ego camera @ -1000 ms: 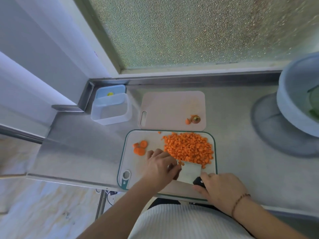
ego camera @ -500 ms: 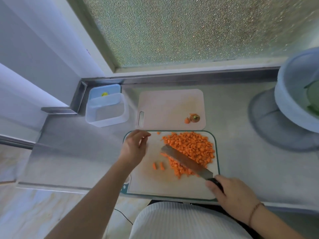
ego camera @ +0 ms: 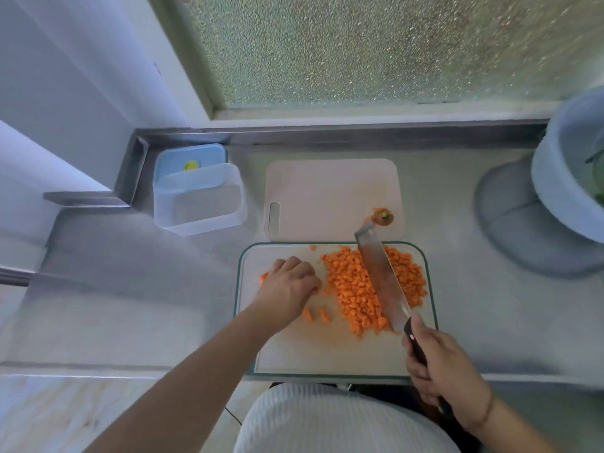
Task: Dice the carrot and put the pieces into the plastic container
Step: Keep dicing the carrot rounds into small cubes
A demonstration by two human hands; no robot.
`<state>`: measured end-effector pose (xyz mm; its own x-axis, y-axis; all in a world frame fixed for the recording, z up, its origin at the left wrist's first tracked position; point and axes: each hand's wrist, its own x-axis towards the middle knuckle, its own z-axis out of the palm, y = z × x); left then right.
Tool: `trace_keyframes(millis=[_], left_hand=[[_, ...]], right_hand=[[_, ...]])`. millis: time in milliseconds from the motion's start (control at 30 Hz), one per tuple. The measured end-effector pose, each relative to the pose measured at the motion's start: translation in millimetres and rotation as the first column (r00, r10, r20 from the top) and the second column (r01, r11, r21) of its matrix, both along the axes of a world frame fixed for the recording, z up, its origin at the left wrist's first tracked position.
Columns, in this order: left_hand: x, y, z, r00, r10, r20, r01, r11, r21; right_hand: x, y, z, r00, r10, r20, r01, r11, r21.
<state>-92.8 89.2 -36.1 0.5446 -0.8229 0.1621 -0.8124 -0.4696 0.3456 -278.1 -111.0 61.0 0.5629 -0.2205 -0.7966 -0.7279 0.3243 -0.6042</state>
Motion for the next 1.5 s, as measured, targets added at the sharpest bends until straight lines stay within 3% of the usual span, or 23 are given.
trace_keyframes(millis=[267, 533, 667, 800, 933, 1067, 1267, 1500], left_hand=[[-3.9, 29.1, -9.6, 0.979, -0.205, -0.020, 0.199, 0.965, -0.173], [-4.2, 20.9, -7.7, 0.936, -0.329, -0.123, 0.305, 0.935, -0.183], [7.1, 21.3, -4.9, 0.844, -0.535, -0.027, 0.528, 0.840, -0.125], [14.6, 25.7, -14.7, 0.802, -0.597, 0.006, 0.595, 0.798, -0.097], [6.8, 32.3, -18.0, 0.832, -0.554, -0.005, 0.547, 0.824, -0.147], [-18.1, 36.7, -23.8, 0.923, -0.381, -0.062, 0.358, 0.905, -0.232], [-56.1, 37.6, -32.1, 0.985, -0.090, -0.150, 0.040, 0.949, -0.311], [-57.5, 28.5, -31.6, 0.992, -0.054, -0.113, 0.013, 0.941, -0.339]], right_hand=[[-1.6, 24.5, 0.5, 0.997, -0.072, 0.006, 0.072, 0.997, -0.023], [-12.7, 38.7, -0.8, 0.989, -0.142, 0.038, 0.143, 0.989, -0.035], [-19.0, 40.8, 1.0, 0.987, -0.154, 0.037, 0.155, 0.987, -0.034], [-25.8, 40.4, 4.0, 0.978, -0.200, 0.058, 0.201, 0.979, -0.017], [-30.2, 42.4, 5.6, 0.985, -0.146, 0.092, 0.150, 0.988, -0.035], [-33.1, 55.1, -6.6, 0.990, 0.062, 0.127, -0.043, 0.988, -0.151], [-37.1, 71.0, -31.6, 0.917, 0.395, 0.059, -0.313, 0.802, -0.508], [-44.0, 76.7, -45.9, 0.865, 0.502, 0.006, -0.385, 0.671, -0.634]])
